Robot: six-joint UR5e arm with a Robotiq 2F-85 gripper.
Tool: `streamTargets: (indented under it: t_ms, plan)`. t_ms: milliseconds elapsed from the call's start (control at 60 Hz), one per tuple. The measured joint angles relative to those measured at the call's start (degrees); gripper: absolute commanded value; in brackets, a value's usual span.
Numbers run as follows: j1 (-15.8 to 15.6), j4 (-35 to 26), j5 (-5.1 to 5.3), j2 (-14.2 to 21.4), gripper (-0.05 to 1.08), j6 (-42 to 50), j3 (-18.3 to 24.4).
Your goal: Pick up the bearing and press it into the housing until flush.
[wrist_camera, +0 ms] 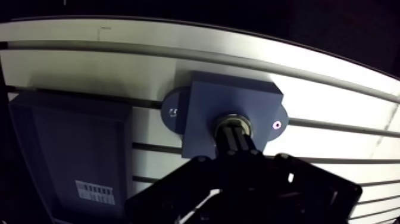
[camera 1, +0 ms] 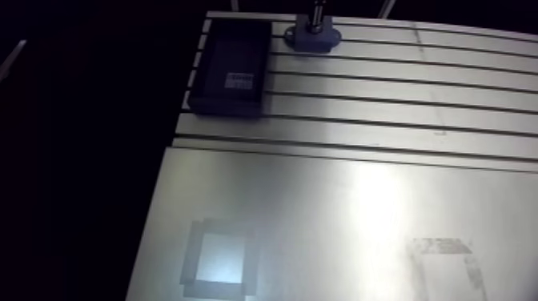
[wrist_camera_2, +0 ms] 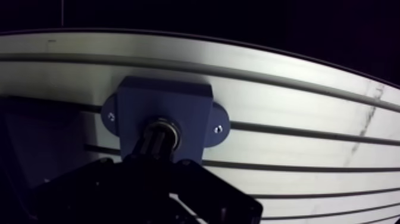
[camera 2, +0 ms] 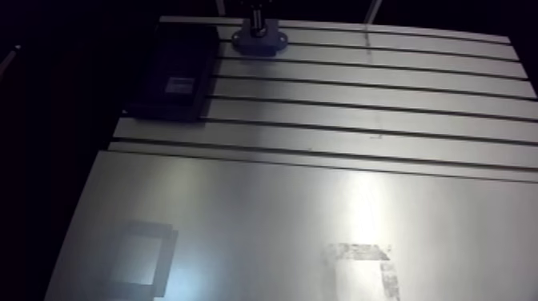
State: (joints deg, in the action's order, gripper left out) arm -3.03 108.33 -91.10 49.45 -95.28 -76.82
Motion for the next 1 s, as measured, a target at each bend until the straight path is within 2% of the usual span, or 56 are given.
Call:
streamTargets:
  t_ms: [1000]
  plan:
    - [0.0,0.0,0.0,-0.1,1.08,0.0,0.0]
